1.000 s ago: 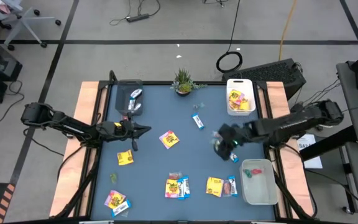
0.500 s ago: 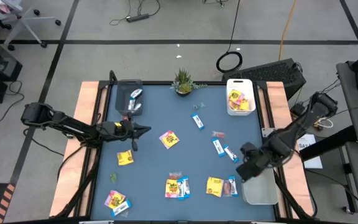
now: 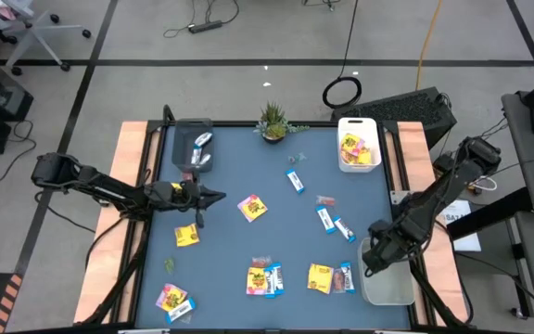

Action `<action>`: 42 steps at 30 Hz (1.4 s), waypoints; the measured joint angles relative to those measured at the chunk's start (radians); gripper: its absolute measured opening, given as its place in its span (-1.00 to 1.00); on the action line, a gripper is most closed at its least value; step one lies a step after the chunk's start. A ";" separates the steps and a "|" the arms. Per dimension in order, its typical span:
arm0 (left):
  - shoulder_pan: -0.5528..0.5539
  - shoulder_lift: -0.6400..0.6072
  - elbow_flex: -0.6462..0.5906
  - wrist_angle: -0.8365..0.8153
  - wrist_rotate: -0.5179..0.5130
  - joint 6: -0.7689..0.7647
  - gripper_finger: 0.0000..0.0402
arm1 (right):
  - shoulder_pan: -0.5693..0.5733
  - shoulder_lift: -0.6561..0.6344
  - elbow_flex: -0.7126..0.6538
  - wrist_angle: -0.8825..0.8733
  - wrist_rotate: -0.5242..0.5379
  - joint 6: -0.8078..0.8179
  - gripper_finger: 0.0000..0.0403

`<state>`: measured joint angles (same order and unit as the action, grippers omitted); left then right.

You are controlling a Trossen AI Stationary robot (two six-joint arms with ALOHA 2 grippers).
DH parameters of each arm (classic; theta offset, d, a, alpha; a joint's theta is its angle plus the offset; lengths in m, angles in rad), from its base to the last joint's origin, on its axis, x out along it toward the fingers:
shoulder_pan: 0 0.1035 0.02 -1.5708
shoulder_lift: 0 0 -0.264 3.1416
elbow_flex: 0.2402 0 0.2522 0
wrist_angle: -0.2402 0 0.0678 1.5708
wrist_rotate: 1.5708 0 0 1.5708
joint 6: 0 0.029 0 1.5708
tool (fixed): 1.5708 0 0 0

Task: Sort candy
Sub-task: Put the top light-green gummy candy into the grey bin, then put the middle right white chocolate bar into the transparent black bin

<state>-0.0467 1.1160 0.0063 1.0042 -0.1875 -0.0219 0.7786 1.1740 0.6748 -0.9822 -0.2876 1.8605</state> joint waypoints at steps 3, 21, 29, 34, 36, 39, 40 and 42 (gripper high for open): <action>0.000 0.000 0.000 0.000 0.000 0.000 -0.95 | -0.007 0.000 0.013 -0.013 -0.005 -0.072 -0.93; 0.000 0.000 0.000 -0.027 0.000 0.000 -0.95 | -0.106 -0.002 0.372 -0.288 0.453 -0.346 -0.12; 0.000 0.000 0.000 -0.027 0.000 -0.004 -0.95 | -0.312 0.031 0.216 -0.091 0.466 -0.593 -0.10; 0.000 0.000 0.000 -0.028 0.000 -0.025 -0.95 | -0.383 0.073 0.067 0.086 0.385 -0.627 -0.10; 0.000 0.000 0.000 -0.028 0.000 -0.025 -0.95 | -0.396 0.098 0.023 0.131 0.368 -0.627 -0.10; 0.000 0.000 0.000 -0.028 0.000 -0.025 -0.95 | -0.406 0.136 -0.023 0.190 0.339 -0.633 -0.10; 0.000 0.000 0.000 -0.028 0.000 -0.025 -0.95 | -0.407 0.148 -0.034 0.216 0.320 -0.645 -0.10; 0.000 0.000 0.000 -0.028 0.000 -0.028 -0.95 | -0.406 0.175 -0.047 0.267 0.299 -0.673 -0.10</action>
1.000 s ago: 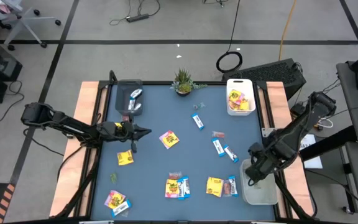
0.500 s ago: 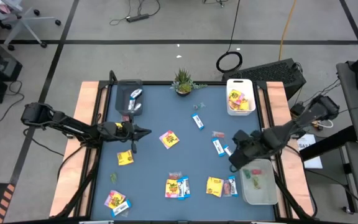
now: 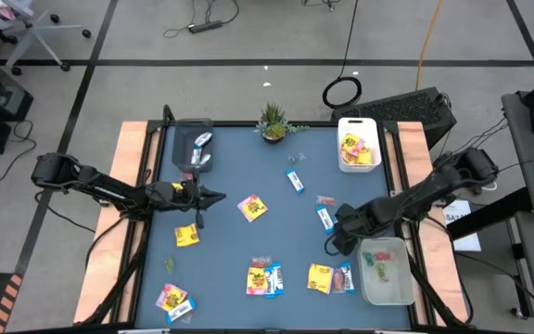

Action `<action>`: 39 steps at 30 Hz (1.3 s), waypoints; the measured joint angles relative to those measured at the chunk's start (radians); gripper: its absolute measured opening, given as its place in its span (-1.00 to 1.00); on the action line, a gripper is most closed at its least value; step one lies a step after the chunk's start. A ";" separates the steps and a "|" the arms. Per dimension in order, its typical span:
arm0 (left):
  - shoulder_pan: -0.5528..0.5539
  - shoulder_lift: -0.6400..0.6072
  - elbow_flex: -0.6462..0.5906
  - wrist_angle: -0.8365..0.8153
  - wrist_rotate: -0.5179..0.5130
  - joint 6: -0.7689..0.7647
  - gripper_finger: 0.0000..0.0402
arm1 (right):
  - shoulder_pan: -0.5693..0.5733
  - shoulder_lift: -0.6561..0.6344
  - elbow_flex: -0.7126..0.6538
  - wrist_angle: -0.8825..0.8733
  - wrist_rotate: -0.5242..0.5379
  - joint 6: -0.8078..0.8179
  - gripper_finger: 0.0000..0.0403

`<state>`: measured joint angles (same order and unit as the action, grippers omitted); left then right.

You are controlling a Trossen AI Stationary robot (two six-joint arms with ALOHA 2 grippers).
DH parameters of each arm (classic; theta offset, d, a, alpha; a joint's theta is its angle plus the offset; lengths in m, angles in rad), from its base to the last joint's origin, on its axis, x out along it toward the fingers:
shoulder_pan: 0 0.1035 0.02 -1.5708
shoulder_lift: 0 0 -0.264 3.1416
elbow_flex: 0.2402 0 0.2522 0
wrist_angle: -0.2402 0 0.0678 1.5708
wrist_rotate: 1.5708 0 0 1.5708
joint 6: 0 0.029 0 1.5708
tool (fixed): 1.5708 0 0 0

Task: Sort candy
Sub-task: Put the middle right white chocolate bar into the transparent black bin

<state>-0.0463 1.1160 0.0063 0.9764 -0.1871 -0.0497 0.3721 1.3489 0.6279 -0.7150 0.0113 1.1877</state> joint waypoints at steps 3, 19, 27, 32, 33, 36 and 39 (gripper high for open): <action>0.000 0.000 0.001 0.002 0.000 -0.073 -0.95 | 0.000 0.045 -0.007 0.046 -0.017 -0.024 -0.12; 0.001 0.035 0.066 0.002 0.000 -0.169 -0.95 | 0.000 -0.006 0.067 0.000 0.025 -0.178 -0.65; 0.001 0.128 0.159 0.002 0.012 -0.201 -0.93 | 0.000 -0.005 0.143 0.144 0.219 -0.386 -0.57; 0.001 0.262 0.261 -0.002 0.072 -0.364 -0.72 | 0.000 0.028 0.147 0.348 0.383 -0.638 -0.59; 0.001 0.291 0.286 -0.003 0.096 -0.404 -0.65 | 0.000 0.037 0.147 0.379 0.420 -0.694 -0.59; 0.001 0.359 0.355 -0.004 0.157 -0.497 -0.41 | -0.001 0.065 0.147 0.460 0.535 -0.848 -0.59; 0.004 0.408 0.422 -0.012 0.169 -0.574 -0.16 | -0.006 0.102 0.147 0.518 0.617 -0.978 -0.59</action>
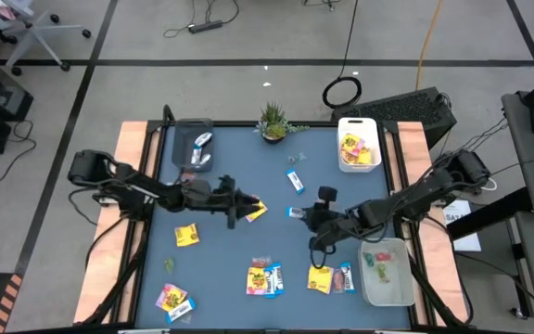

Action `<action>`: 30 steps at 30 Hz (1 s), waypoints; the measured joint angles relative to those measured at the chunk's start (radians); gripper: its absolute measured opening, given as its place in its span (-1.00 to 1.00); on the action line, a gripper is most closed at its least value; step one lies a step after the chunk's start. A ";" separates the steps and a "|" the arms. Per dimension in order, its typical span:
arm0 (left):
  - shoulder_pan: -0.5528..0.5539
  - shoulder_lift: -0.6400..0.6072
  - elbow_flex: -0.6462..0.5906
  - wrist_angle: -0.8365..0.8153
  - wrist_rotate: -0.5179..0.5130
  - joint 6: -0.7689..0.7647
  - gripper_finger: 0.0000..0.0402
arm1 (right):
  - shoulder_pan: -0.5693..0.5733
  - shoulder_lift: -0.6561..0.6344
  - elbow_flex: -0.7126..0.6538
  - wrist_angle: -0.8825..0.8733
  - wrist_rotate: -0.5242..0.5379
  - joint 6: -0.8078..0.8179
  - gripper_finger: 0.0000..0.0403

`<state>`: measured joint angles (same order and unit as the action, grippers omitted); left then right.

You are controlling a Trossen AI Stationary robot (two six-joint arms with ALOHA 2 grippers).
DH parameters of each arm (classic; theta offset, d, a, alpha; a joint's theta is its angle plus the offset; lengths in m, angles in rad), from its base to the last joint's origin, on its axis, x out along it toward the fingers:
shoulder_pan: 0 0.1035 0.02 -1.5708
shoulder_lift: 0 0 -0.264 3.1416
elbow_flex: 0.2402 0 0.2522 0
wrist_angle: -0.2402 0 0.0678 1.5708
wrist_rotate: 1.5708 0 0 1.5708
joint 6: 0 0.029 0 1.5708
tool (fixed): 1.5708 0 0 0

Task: Sort candy
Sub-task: Put the middle right white chocolate bar into the transparent black bin

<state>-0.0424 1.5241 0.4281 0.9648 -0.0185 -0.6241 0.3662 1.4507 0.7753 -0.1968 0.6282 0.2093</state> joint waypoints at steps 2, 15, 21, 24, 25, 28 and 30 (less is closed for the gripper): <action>0.012 0.020 0.046 -0.011 0.001 -0.045 -0.03 | -0.009 0.025 0.000 0.043 0.035 -0.065 -0.59; 0.062 0.029 0.265 -0.350 0.078 -0.103 0.17 | -0.096 0.086 0.029 0.116 0.149 -0.254 -0.59; 0.080 0.028 0.307 -0.437 0.075 -0.089 0.17 | -0.120 0.086 0.084 0.117 0.158 -0.334 -0.59; 0.091 0.029 0.320 -0.442 0.070 -0.072 0.17 | -0.127 0.086 0.107 0.119 0.158 -0.365 -0.58; 0.093 0.028 0.325 -0.436 0.070 -0.066 0.17 | -0.131 0.086 0.111 0.116 0.157 -0.370 -0.58; 0.096 0.028 0.333 -0.433 0.062 -0.021 0.17 | -0.138 0.085 0.120 0.119 0.157 -0.392 -0.58; 0.099 0.028 0.337 -0.433 0.050 -0.016 0.17 | -0.144 0.085 0.120 0.116 0.154 -0.405 -0.58</action>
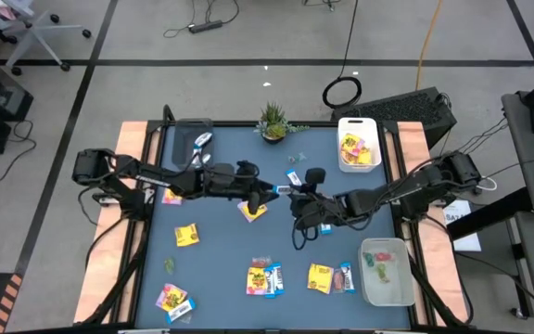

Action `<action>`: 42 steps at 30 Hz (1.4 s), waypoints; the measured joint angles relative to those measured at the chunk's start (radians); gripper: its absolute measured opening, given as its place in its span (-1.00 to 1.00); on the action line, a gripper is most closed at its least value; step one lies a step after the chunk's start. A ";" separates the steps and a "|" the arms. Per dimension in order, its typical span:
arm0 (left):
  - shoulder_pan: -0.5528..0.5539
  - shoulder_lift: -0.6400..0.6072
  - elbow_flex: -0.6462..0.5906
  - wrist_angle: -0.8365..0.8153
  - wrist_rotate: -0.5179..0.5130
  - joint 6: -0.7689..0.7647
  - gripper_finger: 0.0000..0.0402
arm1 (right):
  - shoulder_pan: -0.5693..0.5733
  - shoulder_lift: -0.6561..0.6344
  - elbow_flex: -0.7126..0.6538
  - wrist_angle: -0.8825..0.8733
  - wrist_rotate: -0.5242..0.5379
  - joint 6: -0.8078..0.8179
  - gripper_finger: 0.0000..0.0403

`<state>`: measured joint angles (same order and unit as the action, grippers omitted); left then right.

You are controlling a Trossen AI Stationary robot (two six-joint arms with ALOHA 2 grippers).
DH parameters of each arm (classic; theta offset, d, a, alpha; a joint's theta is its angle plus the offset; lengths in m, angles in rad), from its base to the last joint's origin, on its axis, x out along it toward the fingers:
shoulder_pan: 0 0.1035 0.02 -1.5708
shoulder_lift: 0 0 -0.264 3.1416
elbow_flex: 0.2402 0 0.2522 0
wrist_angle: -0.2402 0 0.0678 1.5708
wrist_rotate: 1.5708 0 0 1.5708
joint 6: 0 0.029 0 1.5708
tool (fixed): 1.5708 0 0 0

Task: Sort candy
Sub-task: Put the middle right white chocolate bar into the transparent black bin

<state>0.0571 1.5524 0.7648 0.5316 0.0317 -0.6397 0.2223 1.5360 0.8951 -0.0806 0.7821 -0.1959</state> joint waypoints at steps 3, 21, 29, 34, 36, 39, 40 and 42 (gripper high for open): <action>0.011 0.000 0.011 -0.001 -0.007 0.024 0.17 | -0.007 0.000 0.000 0.001 -0.003 -0.006 -0.58; 0.049 0.111 0.136 -0.071 0.072 0.052 -0.02 | -0.023 0.000 0.000 0.001 -0.028 -0.018 -0.58; 0.068 0.111 0.138 -0.086 0.119 0.045 -0.46 | -0.023 0.000 0.000 0.000 -0.025 -0.026 -0.58; 0.068 0.111 0.137 -0.116 0.123 0.052 -0.61 | -0.023 0.000 0.000 0.000 -0.025 -0.026 -0.58; 0.068 0.111 0.137 -0.118 0.123 0.070 -0.65 | -0.023 0.000 -0.001 0.000 -0.024 -0.013 -0.58; 0.071 0.110 0.137 -0.118 0.122 0.098 -0.72 | -0.025 0.000 -0.001 0.000 -0.021 0.013 -0.51; 0.073 0.108 0.137 -0.119 0.122 0.103 -0.74 | -0.025 0.000 -0.001 0.000 -0.020 0.014 -0.47; 0.080 0.103 0.137 -0.124 0.123 0.110 -0.79 | -0.025 0.000 -0.001 0.003 -0.007 0.023 -0.35</action>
<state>0.1373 1.6553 0.9017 0.4075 0.1543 -0.5299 0.1974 1.5360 0.8944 -0.0777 0.7747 -0.1728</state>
